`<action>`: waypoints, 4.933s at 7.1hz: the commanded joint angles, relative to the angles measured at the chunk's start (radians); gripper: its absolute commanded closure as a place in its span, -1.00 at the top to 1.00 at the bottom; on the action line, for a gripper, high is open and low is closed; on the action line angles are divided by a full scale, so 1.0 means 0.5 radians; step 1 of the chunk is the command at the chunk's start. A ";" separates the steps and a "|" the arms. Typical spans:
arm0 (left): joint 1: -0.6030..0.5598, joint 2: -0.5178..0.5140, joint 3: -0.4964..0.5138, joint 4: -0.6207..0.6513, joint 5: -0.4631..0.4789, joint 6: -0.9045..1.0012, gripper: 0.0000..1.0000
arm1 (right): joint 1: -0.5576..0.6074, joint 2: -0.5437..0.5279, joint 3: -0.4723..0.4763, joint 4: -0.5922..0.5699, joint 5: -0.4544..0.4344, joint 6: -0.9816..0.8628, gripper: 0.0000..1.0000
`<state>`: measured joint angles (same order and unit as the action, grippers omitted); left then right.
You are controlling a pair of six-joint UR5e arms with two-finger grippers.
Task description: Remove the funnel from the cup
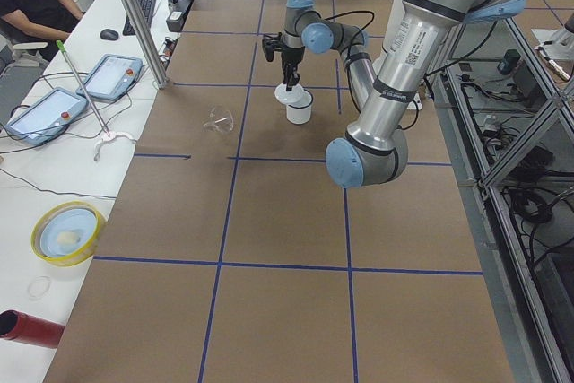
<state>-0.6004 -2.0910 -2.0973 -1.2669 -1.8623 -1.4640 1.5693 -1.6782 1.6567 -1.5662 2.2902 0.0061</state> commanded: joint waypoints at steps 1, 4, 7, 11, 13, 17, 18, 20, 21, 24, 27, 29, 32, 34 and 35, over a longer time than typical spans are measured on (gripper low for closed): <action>0.096 -0.091 0.110 -0.006 0.015 -0.121 -1.00 | 0.000 0.000 0.000 0.000 0.000 0.000 1.00; 0.109 -0.086 0.145 -0.013 0.080 -0.125 -1.00 | 0.000 0.000 -0.003 0.000 0.000 0.000 1.00; 0.142 -0.089 0.160 -0.022 0.080 -0.128 -1.00 | 0.000 0.000 0.000 0.000 0.000 0.000 1.00; 0.161 -0.089 0.170 -0.025 0.080 -0.128 -1.00 | 0.000 0.000 0.000 0.000 0.000 0.000 1.00; 0.161 -0.089 0.185 -0.043 0.080 -0.128 -1.00 | 0.000 0.000 0.000 0.000 0.000 0.000 1.00; 0.158 -0.089 0.194 -0.065 0.086 -0.115 0.99 | 0.000 0.000 0.000 0.000 0.000 0.000 1.00; 0.158 -0.089 0.188 -0.065 0.089 -0.109 1.00 | 0.000 0.000 0.000 0.000 0.000 0.000 1.00; 0.146 -0.086 0.170 -0.065 0.089 -0.085 1.00 | 0.000 0.000 0.000 0.000 0.000 0.000 1.00; 0.100 -0.067 0.060 -0.062 0.089 -0.027 1.00 | 0.000 0.000 -0.003 0.000 0.000 0.000 1.00; -0.304 -0.043 0.010 -0.074 0.062 0.720 1.00 | 0.000 0.000 -0.003 0.000 0.000 0.000 1.00; -0.895 0.288 0.327 -0.612 -0.112 1.474 1.00 | 0.000 0.000 0.000 0.000 0.000 0.000 1.00; -1.322 0.447 0.662 -0.868 -0.404 2.127 1.00 | 0.000 0.000 0.000 0.000 0.000 0.000 1.00; -1.682 0.708 0.829 -0.826 -0.509 2.766 1.00 | 0.000 0.000 0.000 0.000 0.000 0.000 1.00; -1.891 0.947 0.863 -0.774 -0.710 3.040 1.00 | 0.000 0.000 0.000 0.000 0.000 0.000 1.00; -1.901 1.067 0.875 -0.780 -0.775 3.051 1.00 | 0.000 0.000 0.000 0.000 0.000 0.000 1.00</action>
<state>-1.5235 -1.6319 -1.6688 -1.6585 -2.1953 0.0216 1.5693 -1.6782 1.6567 -1.5662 2.2902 0.0061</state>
